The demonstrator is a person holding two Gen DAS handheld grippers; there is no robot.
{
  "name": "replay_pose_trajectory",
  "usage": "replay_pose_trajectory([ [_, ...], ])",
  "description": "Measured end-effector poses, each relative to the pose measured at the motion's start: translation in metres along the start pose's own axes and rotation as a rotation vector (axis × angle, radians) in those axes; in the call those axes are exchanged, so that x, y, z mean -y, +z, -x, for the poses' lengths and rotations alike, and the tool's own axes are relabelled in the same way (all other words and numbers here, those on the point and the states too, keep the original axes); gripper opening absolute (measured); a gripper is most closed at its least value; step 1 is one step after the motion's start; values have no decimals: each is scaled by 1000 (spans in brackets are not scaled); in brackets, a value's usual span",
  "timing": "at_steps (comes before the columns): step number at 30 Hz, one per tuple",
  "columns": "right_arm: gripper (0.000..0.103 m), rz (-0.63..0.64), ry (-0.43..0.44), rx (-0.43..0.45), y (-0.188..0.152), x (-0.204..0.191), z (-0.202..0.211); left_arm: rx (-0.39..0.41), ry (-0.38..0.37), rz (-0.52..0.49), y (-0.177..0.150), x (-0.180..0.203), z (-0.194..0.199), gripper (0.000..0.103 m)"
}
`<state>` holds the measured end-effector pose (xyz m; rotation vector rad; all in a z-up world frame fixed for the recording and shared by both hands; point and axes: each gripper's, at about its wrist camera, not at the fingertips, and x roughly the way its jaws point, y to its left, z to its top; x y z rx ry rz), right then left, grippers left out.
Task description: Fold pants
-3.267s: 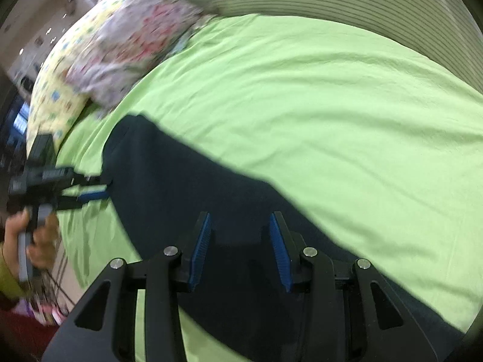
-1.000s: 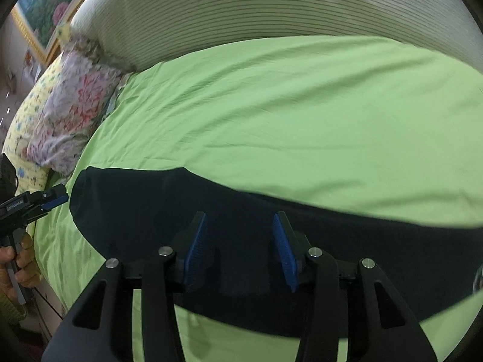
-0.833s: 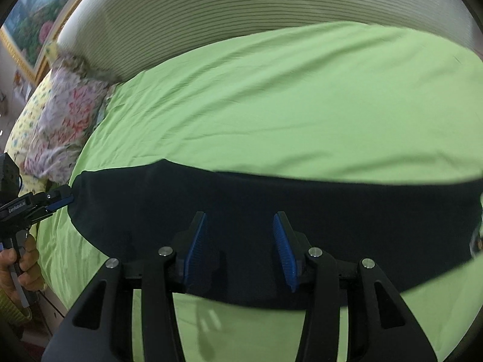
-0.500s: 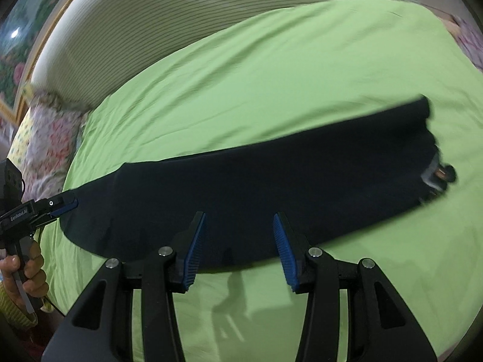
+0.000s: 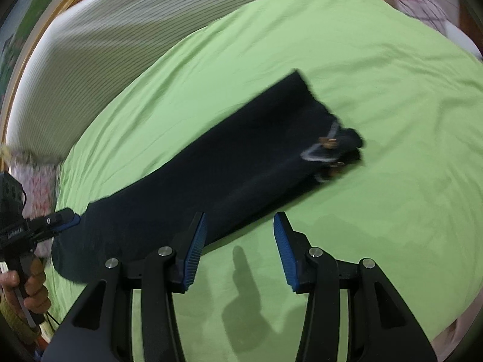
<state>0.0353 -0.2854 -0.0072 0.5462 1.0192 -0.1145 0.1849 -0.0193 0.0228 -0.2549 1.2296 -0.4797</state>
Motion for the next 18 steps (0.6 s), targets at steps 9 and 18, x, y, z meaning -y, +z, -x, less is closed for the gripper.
replay_pose_trajectory([
  [9, 47, -157, 9, 27, 9, 48, -4, -140, -45, -174, 37, 64, -56, 69],
  [18, 47, -205, 28, 44, 20, 63, -16, -265, -133, -250, 71, 112, -114, 69],
])
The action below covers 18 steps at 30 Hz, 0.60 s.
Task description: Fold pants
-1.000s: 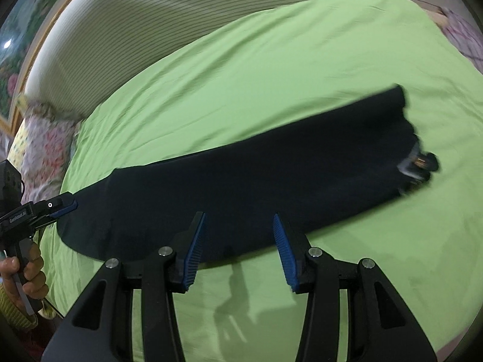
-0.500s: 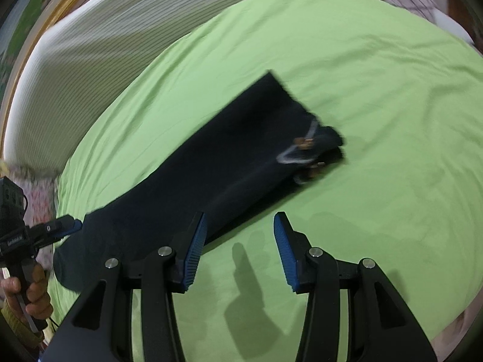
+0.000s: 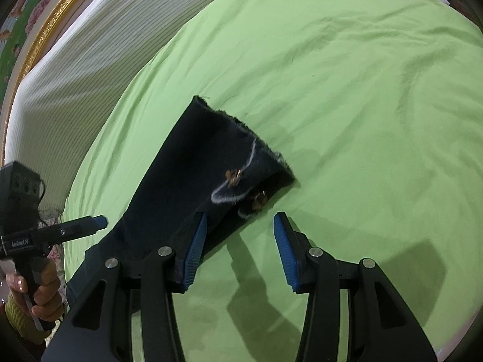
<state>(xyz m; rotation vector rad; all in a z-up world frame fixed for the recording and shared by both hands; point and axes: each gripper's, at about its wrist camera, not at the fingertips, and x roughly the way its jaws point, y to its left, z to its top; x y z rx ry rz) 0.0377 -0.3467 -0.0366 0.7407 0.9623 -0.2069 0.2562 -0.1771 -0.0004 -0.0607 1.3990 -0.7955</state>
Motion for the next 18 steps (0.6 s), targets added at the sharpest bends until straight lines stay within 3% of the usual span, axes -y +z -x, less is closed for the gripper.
replay_pose_trajectory([
  [8, 47, -88, 90, 18, 0, 10, -14, -103, 2, -122, 42, 32, -52, 69],
  [9, 45, -93, 103, 20, 0, 11, -15, -110, -3, -132, 46, 35, -56, 69],
  [11, 29, -101, 130, 17, 0, 13, -18, -135, -24, -147, 56, 43, -70, 69],
  [12, 16, -110, 137, 13, 0, 14, -20, -144, -28, -151, 60, 46, -75, 69],
  [18, 11, -114, 201, 54, -4, 22, -8, -204, -47, -205, 71, 60, -104, 66],
])
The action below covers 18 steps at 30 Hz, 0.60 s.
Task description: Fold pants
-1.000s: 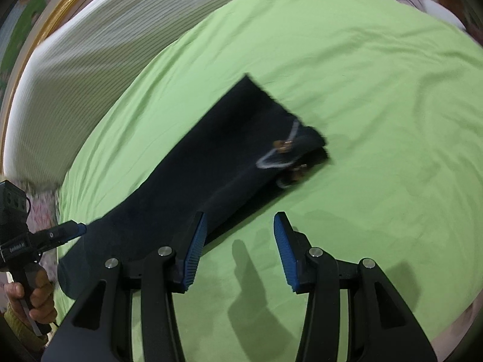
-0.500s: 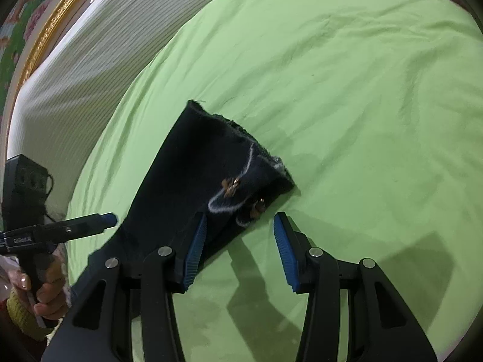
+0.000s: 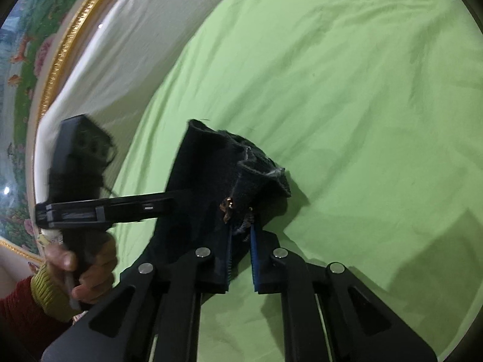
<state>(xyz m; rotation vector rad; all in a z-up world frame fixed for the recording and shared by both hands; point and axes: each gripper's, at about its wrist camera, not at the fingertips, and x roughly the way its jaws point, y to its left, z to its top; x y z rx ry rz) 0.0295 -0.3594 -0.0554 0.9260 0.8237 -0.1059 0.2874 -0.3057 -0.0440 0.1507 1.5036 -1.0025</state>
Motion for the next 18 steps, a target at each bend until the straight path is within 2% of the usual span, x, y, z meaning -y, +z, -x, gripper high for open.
replay_pose_trajectory([
  [3, 11, 17, 7, 4, -5, -1, 5, -11, -16, -11, 5, 0, -7, 63],
  [6, 11, 9, 6, -6, -4, 6, 7, -12, -63, 9, 13, -4, -11, 51],
  [8, 11, 7, 1, -12, -8, 9, 6, -20, -93, 23, 17, -7, -14, 35],
  [11, 11, 5, 1, -15, -6, 13, 6, -14, -95, 2, 16, -4, -12, 26],
  [14, 11, 42, 8, -7, -4, 3, 10, 14, -91, -29, 11, 3, -3, 20],
  [18, 11, 101, 57, 12, 0, -13, 20, 67, -127, -22, 4, 7, 20, 17],
])
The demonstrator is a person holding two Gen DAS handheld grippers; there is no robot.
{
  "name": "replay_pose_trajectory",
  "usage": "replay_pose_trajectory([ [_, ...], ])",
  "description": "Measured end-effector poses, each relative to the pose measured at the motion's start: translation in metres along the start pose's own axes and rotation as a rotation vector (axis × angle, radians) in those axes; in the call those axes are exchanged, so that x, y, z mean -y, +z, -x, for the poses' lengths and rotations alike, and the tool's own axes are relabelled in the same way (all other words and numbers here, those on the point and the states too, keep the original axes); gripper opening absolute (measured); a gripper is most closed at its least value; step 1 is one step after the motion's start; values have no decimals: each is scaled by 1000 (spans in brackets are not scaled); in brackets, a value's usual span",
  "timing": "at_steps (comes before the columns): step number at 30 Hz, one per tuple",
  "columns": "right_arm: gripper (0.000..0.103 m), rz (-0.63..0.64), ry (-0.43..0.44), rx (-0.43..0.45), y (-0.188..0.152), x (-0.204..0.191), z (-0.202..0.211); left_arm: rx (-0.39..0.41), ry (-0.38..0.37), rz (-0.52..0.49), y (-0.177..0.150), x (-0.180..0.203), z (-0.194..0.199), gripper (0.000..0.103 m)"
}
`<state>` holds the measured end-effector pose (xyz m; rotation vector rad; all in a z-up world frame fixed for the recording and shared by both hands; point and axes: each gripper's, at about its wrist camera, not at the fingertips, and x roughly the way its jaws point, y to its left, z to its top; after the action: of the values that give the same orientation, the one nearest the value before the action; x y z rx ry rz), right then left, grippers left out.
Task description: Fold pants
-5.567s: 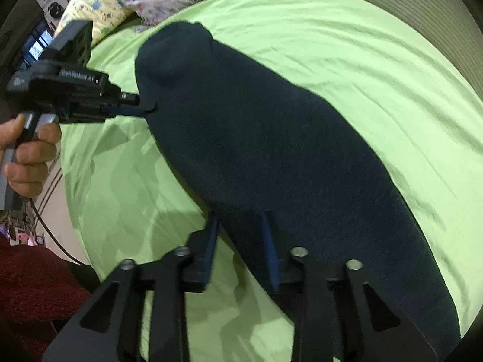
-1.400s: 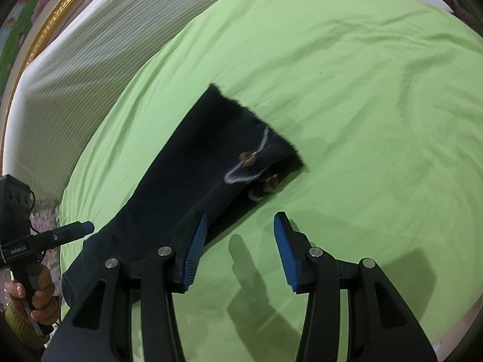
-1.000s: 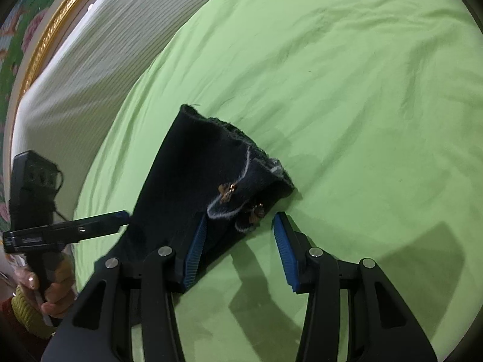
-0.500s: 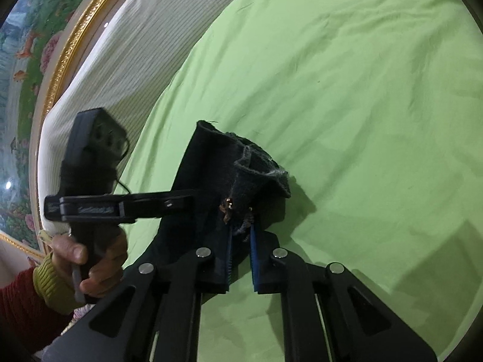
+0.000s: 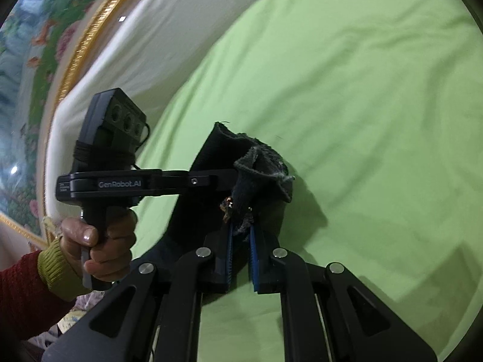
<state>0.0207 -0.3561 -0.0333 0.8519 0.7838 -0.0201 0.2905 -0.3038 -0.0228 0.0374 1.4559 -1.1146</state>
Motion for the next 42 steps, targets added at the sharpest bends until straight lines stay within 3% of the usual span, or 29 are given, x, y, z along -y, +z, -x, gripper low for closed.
replay_pose_trajectory([
  [10, 11, 121, 163, -8, 1, -50, 13, 162, -87, 64, -34, -1, 78, 15],
  [22, 11, 275, 299, -167, -31, -123, -18, 313, -84, 179, -114, -29, 153, 12],
  [34, 11, 352, 282, -355, -80, -142, -72, 361, -64, 374, -199, -88, 158, 12],
  [42, 12, 419, 220, -434, -98, -151, -94, 366, -46, 475, -234, -110, 144, 12],
])
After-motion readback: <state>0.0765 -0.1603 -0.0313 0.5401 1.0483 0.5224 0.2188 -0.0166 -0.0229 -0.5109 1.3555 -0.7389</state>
